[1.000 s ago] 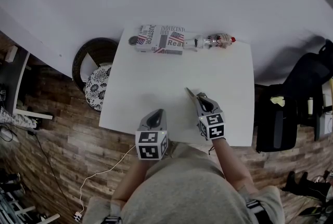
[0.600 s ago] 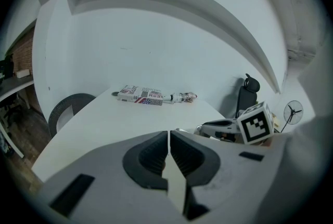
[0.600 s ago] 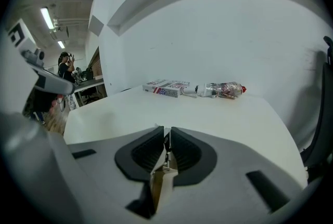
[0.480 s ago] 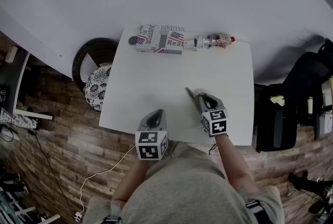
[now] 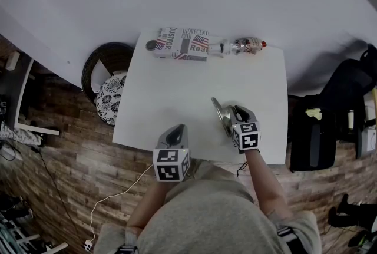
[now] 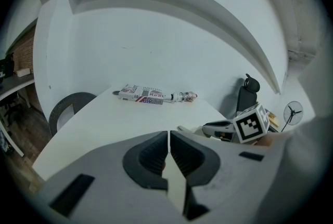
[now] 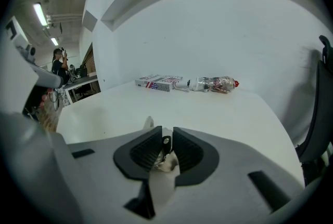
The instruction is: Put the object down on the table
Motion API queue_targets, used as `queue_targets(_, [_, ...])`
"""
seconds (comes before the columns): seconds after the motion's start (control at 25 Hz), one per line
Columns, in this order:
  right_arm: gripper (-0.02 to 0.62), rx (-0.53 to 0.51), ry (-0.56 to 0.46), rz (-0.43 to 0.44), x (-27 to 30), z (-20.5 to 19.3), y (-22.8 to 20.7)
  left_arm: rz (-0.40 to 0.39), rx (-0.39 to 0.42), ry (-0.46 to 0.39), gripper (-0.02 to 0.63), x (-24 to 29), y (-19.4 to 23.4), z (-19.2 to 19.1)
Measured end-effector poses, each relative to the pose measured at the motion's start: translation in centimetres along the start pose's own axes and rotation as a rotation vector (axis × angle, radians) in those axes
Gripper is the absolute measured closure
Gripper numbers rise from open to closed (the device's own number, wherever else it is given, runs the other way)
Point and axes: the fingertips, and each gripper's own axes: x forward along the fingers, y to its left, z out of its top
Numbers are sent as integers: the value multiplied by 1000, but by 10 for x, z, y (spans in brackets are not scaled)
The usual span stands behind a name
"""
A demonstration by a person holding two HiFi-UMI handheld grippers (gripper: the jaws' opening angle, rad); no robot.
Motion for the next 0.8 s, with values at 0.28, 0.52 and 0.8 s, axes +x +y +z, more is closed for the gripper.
queue_targets(0.28, [525,4,4,-18,0,-1,-1,-4,-5,3,591,-6,-2,-6])
queue_targets(0.52, [517,3,-24,-100,-10,12,-3,-11,-9,-1,591,-17,-4,-13])
queue_targets(0.8, [520,44,-116,-93,-55,22,21,-23,3,-15,591,-44,-9,-28])
